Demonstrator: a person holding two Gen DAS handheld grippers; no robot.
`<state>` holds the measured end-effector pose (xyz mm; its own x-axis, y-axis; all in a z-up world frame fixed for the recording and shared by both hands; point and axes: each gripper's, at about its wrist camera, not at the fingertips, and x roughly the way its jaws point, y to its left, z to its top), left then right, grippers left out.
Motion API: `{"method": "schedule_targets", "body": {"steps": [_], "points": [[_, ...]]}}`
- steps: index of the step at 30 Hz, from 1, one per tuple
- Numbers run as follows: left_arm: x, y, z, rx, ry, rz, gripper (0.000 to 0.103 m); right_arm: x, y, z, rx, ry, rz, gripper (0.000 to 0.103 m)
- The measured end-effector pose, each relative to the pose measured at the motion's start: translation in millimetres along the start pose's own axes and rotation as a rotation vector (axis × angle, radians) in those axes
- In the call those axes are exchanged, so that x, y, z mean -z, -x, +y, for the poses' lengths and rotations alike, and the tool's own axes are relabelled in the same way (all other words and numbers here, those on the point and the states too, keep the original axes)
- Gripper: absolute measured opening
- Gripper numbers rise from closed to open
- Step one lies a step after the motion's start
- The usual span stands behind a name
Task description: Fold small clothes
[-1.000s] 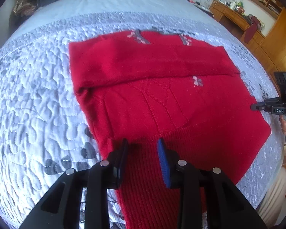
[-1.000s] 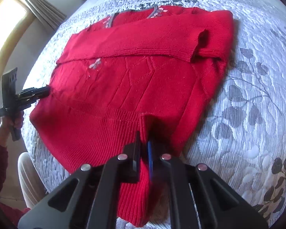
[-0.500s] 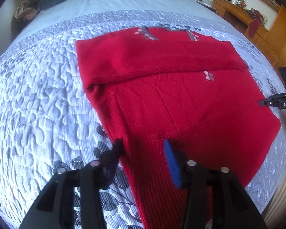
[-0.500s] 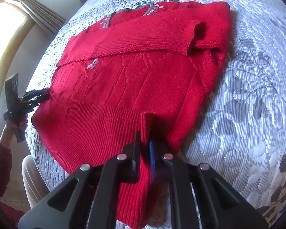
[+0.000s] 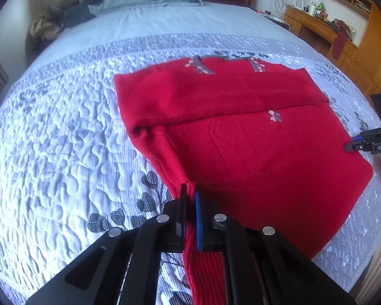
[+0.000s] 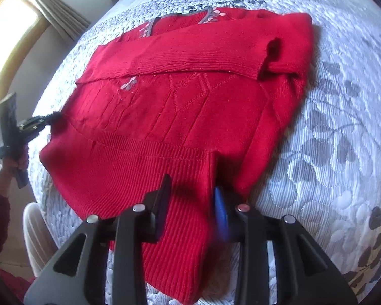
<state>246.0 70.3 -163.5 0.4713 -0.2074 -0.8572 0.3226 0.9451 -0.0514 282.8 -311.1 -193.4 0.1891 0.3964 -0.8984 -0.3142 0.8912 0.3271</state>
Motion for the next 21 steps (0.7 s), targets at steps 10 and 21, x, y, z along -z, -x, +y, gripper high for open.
{"method": "schedule_targets", "body": {"steps": [10,21], "points": [[8.3,19.6,-0.4,-0.020,0.010,-0.063,0.004,1.5,13.0,-0.5,0.052,0.021,-0.023,0.040],[11.2,21.3,0.4,0.040,0.033,-0.087,0.004,-4.7,4.3,12.1,0.085,0.074,-0.028,0.005]]}}
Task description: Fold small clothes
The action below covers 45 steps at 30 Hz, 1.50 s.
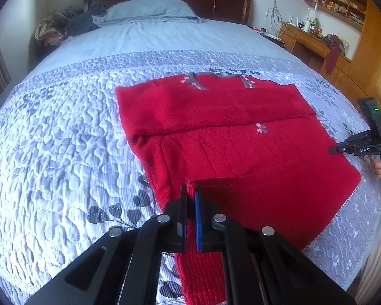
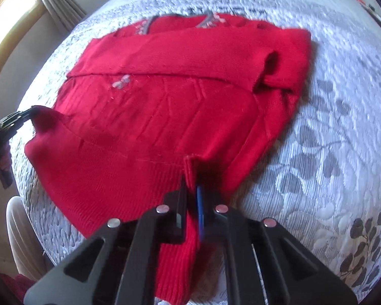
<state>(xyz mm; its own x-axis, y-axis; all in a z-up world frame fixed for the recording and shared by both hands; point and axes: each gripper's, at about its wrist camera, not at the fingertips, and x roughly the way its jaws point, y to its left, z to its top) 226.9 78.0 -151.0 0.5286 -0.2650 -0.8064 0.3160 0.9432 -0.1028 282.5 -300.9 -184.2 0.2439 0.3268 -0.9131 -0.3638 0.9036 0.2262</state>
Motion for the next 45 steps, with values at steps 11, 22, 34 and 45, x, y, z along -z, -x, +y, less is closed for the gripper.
{"method": "schedule_targets", "body": {"steps": [11,22,34,45], "points": [[-0.3,-5.9,-0.2,0.051,0.015,0.008,0.004,8.4,42.6,-1.0,-0.105,-0.036,-0.116,0.004],[-32.5,22.5,15.8,0.076,0.121,-0.109,0.004,-4.1,78.0,-3.4,-0.110,-0.058,-0.197,0.004],[-141.4,-8.9,48.4,0.016,0.221,-0.171,0.005,-113.1,77.8,-51.7,0.005,-0.142,-0.188,0.004],[-217.5,-108.4,105.1,-0.137,0.328,-0.111,0.004,-210.5,-6.2,-113.2,0.136,-0.255,-0.080,0.004]]}}
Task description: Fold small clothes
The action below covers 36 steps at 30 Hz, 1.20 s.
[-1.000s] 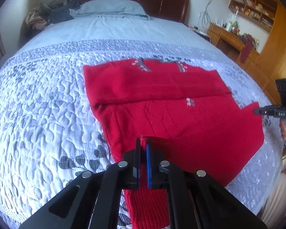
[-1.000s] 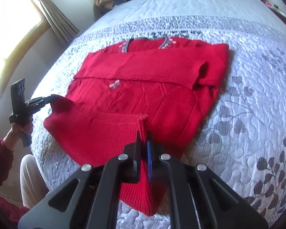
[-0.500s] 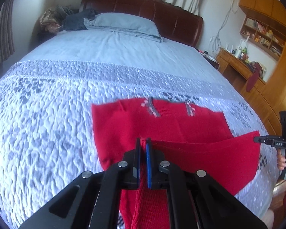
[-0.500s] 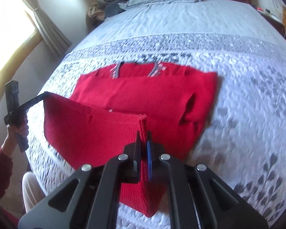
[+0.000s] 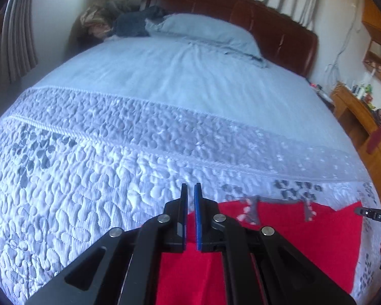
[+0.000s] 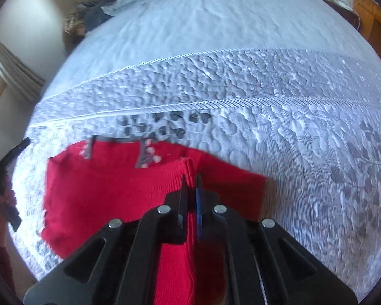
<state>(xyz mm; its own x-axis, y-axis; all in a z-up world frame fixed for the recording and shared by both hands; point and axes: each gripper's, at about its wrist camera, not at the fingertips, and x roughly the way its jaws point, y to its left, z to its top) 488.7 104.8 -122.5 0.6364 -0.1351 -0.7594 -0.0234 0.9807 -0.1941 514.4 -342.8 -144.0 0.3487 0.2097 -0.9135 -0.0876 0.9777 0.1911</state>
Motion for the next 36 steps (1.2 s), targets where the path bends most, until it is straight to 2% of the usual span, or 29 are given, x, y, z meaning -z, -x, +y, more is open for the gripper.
{"method": "schedule_targets", "body": {"steps": [4,6,8,10,14,16,17,19,22,26,29,31,34,36], "points": [[20.9,-19.0,-1.7,0.051,-0.042,0.090,0.005,6.3,-42.9,-9.2,0.076,0.001,0.097,0.004],[37.8,-27.4,-10.3,0.082,-0.115,0.173,0.011,13.7,-52.2,-14.2,0.072,0.000,0.106,0.004],[50.5,-34.4,-19.8,0.085,-0.185,0.225,0.021,18.2,-55.3,-21.4,0.043,-0.026,0.089,0.004],[58.3,-41.4,-28.6,0.068,-0.237,0.247,0.040,19.9,-54.0,-24.7,0.021,-0.051,0.079,0.004],[61.5,-61.9,-41.6,0.029,-0.291,0.281,0.041,20.1,-51.1,-22.0,0.028,-0.031,0.074,0.004],[60.5,-70.4,-44.5,0.024,-0.295,0.287,0.038,21.0,-51.1,-19.6,0.031,-0.020,0.069,0.004],[60.5,-73.8,-45.6,0.017,-0.298,0.285,0.021,21.7,-51.2,-18.6,0.029,-0.020,0.065,0.004],[59.6,-77.4,-47.7,0.025,-0.292,0.288,0.005,22.2,-50.7,-18.0,0.025,-0.021,0.058,0.004],[57.0,-68.9,-50.1,0.026,-0.284,0.240,0.004,22.4,-43.9,-18.4,0.012,-0.016,0.037,0.004],[36.8,-46.3,-42.7,0.051,-0.190,0.117,0.003,13.9,-22.8,-27.3,-0.064,-0.065,-0.030,0.004],[22.8,-47.5,-43.9,0.006,-0.173,0.065,0.003,2.3,-20.2,-35.1,-0.051,-0.107,-0.053,0.004],[20.7,-58.8,-46.6,-0.033,-0.190,0.072,0.004,-3.9,-29.5,-41.6,-0.043,-0.145,-0.035,0.004],[35.2,-93.6,-45.7,-0.089,-0.210,0.189,0.004,-2.5,-54.9,-46.1,0.007,-0.159,0.028,0.004],[47.8,-102.4,-47.8,-0.115,-0.245,0.215,0.004,1.8,-64.7,-45.5,0.028,-0.157,0.038,0.005]]}}
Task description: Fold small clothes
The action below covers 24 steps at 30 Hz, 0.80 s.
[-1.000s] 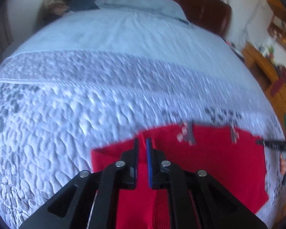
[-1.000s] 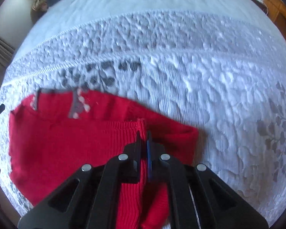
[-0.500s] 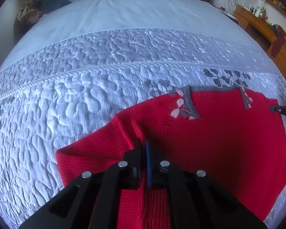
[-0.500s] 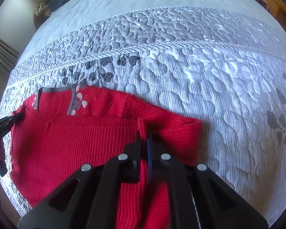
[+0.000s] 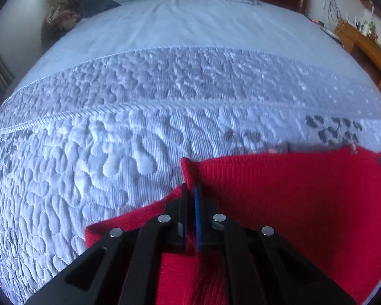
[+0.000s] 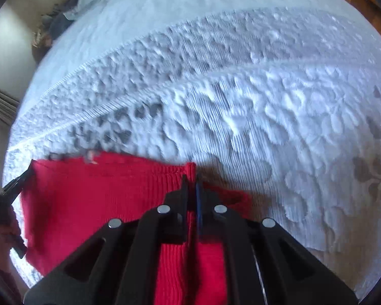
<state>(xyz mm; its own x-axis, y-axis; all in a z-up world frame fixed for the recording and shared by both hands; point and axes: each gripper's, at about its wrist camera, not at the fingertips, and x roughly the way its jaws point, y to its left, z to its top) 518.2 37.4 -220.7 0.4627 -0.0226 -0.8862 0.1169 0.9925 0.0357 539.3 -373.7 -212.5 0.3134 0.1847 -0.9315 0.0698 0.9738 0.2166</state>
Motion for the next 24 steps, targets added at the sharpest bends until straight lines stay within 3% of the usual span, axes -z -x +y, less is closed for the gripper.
{"method": "schedule_targets", "body": {"steps": [2,3,5,7,8,14,19,24], "points": [[3.0,3.3,-2.5,-0.007,-0.017,-0.003,0.008,3.0,3.9,0.1,-0.005,-0.006,-0.015,0.006],[3.2,7.2,-1.1,0.012,-0.007,0.014,0.012,5.4,7.2,0.7,-0.011,-0.001,-0.013,0.012],[5.5,20.1,3.2,0.042,0.004,0.032,0.040,10.2,17.4,1.9,0.012,0.027,-0.015,0.015],[14.0,38.9,7.5,0.067,-0.001,0.039,0.058,19.2,33.2,0.3,0.025,0.049,-0.015,0.027],[22.5,49.6,10.9,0.067,-0.001,0.060,0.062,26.9,43.1,-1.0,0.039,0.058,-0.004,0.038],[91.8,89.0,39.1,0.115,0.100,0.220,0.068,95.8,78.7,0.4,0.098,0.127,0.130,0.046],[138.6,105.0,51.4,0.215,0.212,0.280,0.069,142.2,86.7,-4.1,-0.021,0.070,0.220,0.058],[147.9,90.2,43.4,0.267,0.285,0.306,0.070,158.4,67.1,2.3,-0.051,0.040,0.274,0.063]]}}
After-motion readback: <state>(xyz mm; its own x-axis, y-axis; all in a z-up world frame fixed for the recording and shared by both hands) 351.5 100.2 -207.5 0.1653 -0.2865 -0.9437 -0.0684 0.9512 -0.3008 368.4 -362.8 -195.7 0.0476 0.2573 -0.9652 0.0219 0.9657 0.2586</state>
